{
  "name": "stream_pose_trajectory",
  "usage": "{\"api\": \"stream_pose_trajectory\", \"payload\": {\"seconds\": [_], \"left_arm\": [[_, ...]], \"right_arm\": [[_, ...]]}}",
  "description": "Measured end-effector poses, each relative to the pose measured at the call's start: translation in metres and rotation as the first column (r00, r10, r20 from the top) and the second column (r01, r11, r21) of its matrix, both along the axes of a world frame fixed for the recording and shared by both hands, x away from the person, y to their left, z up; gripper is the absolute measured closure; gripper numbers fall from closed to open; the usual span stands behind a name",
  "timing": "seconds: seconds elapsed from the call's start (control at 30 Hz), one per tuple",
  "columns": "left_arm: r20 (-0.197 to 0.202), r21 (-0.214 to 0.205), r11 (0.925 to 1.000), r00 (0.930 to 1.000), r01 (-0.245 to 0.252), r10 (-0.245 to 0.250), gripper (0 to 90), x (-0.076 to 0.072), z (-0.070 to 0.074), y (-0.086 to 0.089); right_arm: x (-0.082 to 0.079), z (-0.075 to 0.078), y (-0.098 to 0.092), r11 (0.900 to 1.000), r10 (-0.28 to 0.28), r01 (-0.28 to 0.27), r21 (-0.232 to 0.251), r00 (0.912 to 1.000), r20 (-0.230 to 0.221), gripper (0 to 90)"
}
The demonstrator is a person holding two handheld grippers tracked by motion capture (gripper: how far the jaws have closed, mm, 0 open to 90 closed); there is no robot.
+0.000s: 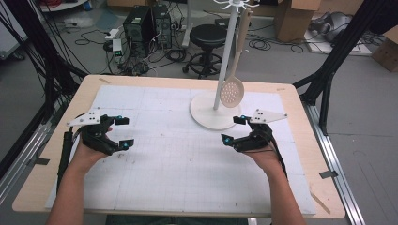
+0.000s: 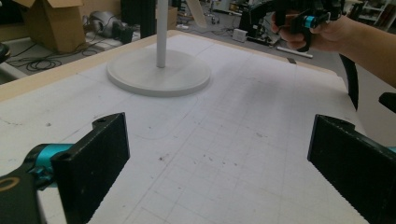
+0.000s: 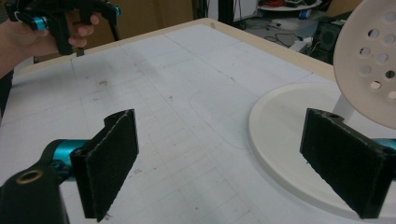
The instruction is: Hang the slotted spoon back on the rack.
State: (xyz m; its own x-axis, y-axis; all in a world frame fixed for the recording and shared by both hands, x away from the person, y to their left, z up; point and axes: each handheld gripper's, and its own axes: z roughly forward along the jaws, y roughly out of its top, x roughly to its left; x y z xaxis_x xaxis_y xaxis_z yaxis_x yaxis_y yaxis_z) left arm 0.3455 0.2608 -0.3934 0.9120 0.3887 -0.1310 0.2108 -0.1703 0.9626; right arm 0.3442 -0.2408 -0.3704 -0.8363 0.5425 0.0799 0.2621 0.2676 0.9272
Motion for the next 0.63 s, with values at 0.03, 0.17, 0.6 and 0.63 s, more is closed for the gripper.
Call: {"api": "stream_pose_trajectory", "payload": {"seconds": [0.03,0.17,0.6,0.63], "left_arm": [[0.001,0.002,1.0,1.0,0.0,0.0,6.1,0.0002,-0.0001,-0.0001],[-0.004,0.009,0.9999,1.0,-0.006,0.006,6.2,0.001,-0.0011,-0.0005],[-0.012,0.027,0.9996,0.9999,-0.002,0.002,6.2,0.0027,-0.0036,-0.0027],[-0.012,0.026,0.9997,0.9999,-0.003,0.003,6.1,0.003,-0.0035,-0.002]], "right_arm": [[-0.0003,0.0005,-0.0007,1.0,-0.003,0.003,0.0,1.0,0.002,10.1],[0.0013,-0.0004,-0.0029,0.9999,-0.013,0.013,0.003,0.9999,0.003,10.1],[0.0038,-0.0044,-0.0039,0.9998,-0.017,0.017,0.004,0.9997,-0.018,10.2],[0.0041,-0.0047,-0.0038,0.9998,-0.018,0.018,0.004,0.9997,-0.016,10.2]]}}
